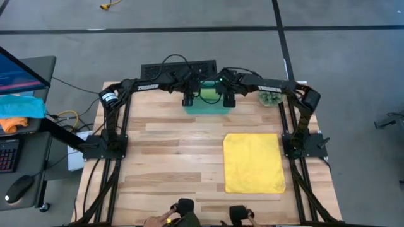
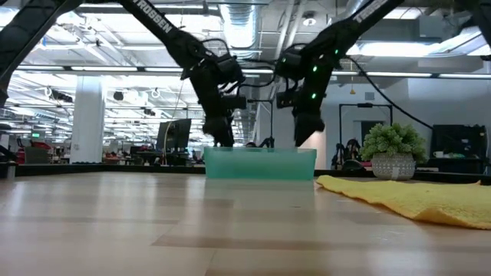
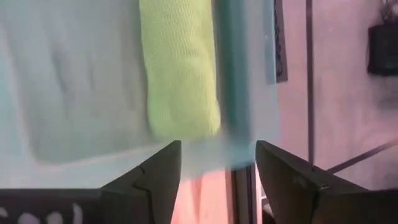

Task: Roll microfiber towels into tight, uniform cylinder then place into a basket
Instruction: Fold the yellow towel

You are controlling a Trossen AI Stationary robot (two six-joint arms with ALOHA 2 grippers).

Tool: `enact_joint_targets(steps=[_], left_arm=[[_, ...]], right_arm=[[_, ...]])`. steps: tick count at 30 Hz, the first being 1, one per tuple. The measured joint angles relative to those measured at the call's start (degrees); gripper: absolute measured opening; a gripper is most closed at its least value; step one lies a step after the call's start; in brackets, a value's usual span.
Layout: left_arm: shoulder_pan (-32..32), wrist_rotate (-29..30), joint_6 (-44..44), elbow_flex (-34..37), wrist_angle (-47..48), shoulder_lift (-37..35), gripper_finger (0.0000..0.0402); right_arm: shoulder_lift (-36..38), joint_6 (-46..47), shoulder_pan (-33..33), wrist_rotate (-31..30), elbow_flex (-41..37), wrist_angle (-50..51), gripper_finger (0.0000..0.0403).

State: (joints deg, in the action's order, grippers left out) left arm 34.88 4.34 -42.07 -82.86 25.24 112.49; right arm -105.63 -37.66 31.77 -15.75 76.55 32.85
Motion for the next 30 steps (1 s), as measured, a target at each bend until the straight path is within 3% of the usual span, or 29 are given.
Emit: enact_joint_targets(steps=[9, 16, 22, 30], left_arm=[[-3.34, -1.70, 4.98, -6.65, 13.95, -2.26, 0.0197], [-5.90, -18.88, 11.19, -5.97, 21.96, -8.18, 0.0197], [-11.54, -19.75, 15.83, 5.62, 15.60, -14.69, 0.0197], [-21.75, -10.92, 25.54, 23.60, -7.13, -22.68, 0.0196]], right_arm=[[9.47, 12.26, -4.10, 1.46, 0.02, 14.29, 0.0212], [14.28, 21.19, -10.68, 6.24, -4.59, 18.68, 0.0205], [19.04, 30.02, -18.69, 6.26, -15.54, 17.40, 0.0195], [23.55, 46.96, -30.82, 4.50, -22.64, 13.97, 0.0173]])
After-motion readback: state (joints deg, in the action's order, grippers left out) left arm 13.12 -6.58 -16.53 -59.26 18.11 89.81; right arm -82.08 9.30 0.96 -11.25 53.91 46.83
